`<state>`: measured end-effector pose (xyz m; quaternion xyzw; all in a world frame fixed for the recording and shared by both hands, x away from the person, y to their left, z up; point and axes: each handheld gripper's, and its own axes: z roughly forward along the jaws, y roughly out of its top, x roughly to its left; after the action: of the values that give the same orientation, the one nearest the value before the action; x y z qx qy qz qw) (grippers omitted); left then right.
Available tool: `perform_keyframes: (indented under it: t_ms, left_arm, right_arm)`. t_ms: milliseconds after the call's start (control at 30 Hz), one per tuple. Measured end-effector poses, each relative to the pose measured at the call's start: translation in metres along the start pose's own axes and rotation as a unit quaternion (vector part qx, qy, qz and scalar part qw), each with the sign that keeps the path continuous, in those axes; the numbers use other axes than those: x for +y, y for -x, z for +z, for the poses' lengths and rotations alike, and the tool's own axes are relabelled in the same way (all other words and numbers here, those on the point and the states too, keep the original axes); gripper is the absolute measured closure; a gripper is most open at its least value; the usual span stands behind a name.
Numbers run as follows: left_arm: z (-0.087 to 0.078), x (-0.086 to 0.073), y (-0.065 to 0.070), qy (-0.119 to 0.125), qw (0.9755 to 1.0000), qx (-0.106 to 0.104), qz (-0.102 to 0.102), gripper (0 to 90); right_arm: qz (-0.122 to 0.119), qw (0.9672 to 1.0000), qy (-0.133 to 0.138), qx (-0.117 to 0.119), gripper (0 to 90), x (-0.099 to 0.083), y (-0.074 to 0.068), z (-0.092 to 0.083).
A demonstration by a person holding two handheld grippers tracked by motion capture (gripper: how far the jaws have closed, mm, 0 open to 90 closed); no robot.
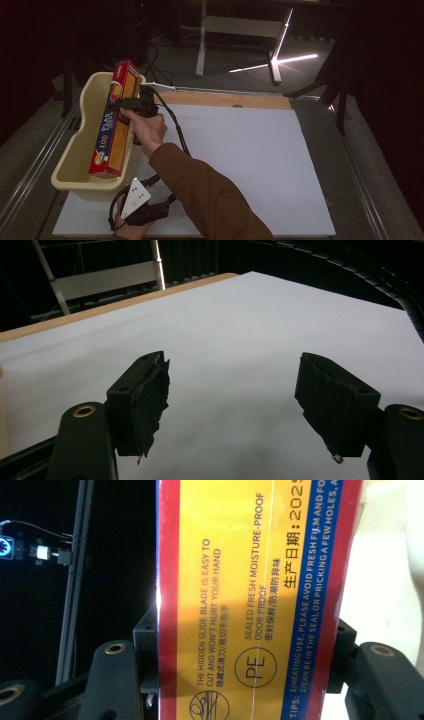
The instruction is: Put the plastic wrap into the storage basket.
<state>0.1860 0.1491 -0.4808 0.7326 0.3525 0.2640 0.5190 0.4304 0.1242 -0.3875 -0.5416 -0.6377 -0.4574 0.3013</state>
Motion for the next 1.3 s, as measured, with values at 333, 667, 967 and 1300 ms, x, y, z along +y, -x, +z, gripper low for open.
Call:
perform_keyframes:
  t_ms: [333,667,967,1300]
  left_arm:
    - [-0.003,-0.001,-0.008,0.007,0.9998,0.01,-0.013,30.2]
    - [-0.002,-0.001,-0.007,0.002,0.9998,0.014,-0.012,29.1]
    - [-0.002,-0.001,-0.007,0.002,0.9998,0.013,-0.012,29.2]
    - [-0.002,-0.001,-0.007,0.004,0.9998,0.011,-0.014,29.3]
  right_arm:
    - [0.016,0.9998,-0.012,-0.006,39.3,-0.005,0.005,0.008]
    - [0.024,0.9996,-0.009,-0.016,38.8,-0.004,0.008,0.007]
    - [0.026,0.9991,-0.022,-0.026,37.8,-0.004,0.01,0.009]
    - [0.034,0.9986,-0.027,-0.032,37.0,-0.003,0.013,0.011]
